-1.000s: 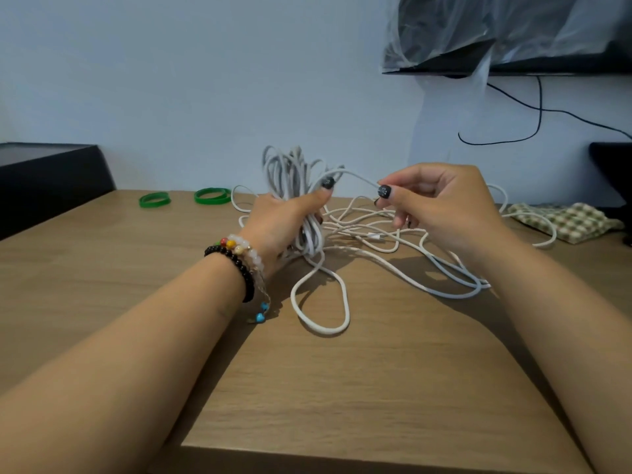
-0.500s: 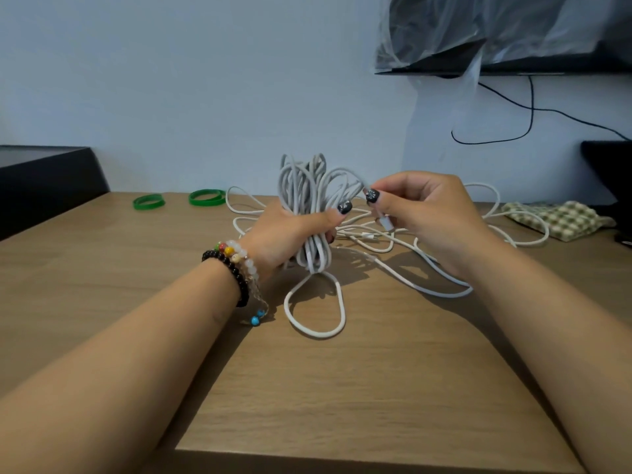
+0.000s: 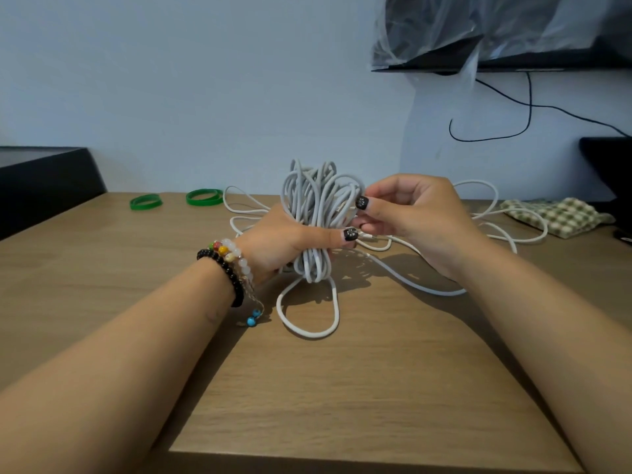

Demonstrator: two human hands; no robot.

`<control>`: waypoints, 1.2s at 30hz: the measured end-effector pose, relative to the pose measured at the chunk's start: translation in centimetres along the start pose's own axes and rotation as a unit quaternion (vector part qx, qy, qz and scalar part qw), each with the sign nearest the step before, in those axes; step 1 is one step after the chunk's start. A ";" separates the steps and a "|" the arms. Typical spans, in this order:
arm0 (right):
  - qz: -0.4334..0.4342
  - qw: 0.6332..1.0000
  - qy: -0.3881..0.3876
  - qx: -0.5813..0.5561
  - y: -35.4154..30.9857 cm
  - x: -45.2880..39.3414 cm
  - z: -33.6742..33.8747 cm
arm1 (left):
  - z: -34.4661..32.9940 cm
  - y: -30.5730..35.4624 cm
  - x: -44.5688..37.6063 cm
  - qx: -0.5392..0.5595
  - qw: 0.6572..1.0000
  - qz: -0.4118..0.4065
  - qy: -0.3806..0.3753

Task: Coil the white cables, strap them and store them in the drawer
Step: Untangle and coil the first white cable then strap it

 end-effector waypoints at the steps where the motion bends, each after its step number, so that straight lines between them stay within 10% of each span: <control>1: 0.006 1.000 -0.003 0.013 -0.1 0.0 0.0 | 0.1 0.0 0.0 -0.007 1.000 -0.001 0.010; 8: 0.097 0.992 0.006 0.078 -1.4 -0.1 0.5 | 1.1 0.0 -0.3 -0.079 0.993 -0.010 0.090; 16: 0.049 0.998 0.032 0.031 -0.1 -0.3 1.1 | -0.2 0.5 0.1 -0.040 0.999 -0.002 -0.020; 24: 0.042 0.978 -0.102 -0.179 -0.7 0.5 -1.9 | -2.3 -0.1 0.0 0.003 0.999 -0.018 -0.049; 36: 0.097 0.993 -0.050 -0.039 -1.7 0.4 -3.4 | -3.8 -0.4 -0.1 -0.032 0.998 0.002 -0.054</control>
Point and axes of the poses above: each hand's wrist, its own x-axis away from the middle knuckle, its own z-axis out of the back of the hand, y = z × x, the point moved 5 cm from there along -x, towards the middle knuckle, and after that the axes turned 11 degrees about z, right-handed, at the moved point
